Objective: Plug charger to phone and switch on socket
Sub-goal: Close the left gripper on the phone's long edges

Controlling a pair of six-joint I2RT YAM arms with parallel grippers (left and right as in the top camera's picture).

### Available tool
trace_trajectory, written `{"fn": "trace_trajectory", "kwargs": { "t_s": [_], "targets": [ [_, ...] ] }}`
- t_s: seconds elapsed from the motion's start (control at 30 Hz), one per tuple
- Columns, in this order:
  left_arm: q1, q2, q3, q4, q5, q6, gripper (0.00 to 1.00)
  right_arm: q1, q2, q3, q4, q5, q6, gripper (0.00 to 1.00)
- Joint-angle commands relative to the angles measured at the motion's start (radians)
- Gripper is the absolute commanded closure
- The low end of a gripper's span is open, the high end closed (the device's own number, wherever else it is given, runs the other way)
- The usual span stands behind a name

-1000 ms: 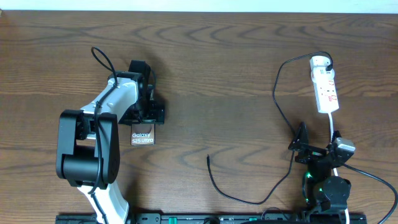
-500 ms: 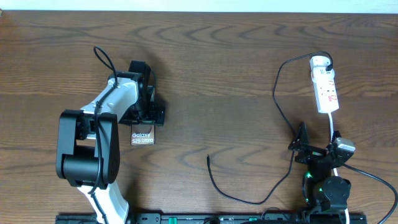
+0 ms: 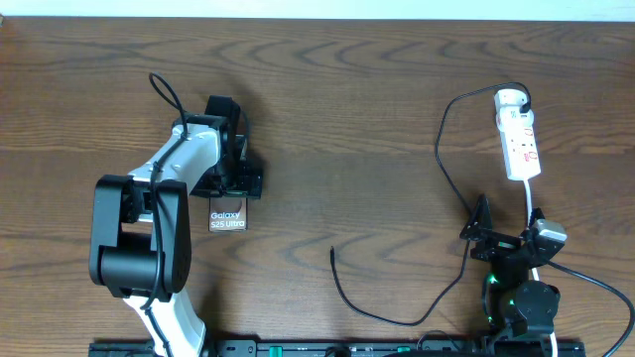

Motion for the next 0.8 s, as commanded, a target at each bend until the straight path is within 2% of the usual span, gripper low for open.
{"fn": "trace_trajectory", "kwargs": {
  "t_s": [0.0,0.77],
  "targets": [
    [-0.003,0.007,-0.014,0.016,-0.003,0.025,0.02,0.011,-0.001,-0.001,-0.004,0.005,-0.013,0.01],
    [-0.003,0.007,-0.014,0.000,-0.034,0.025,0.02,0.011,-0.001,-0.001,-0.004,0.005,-0.013,0.01]
  ]
}}
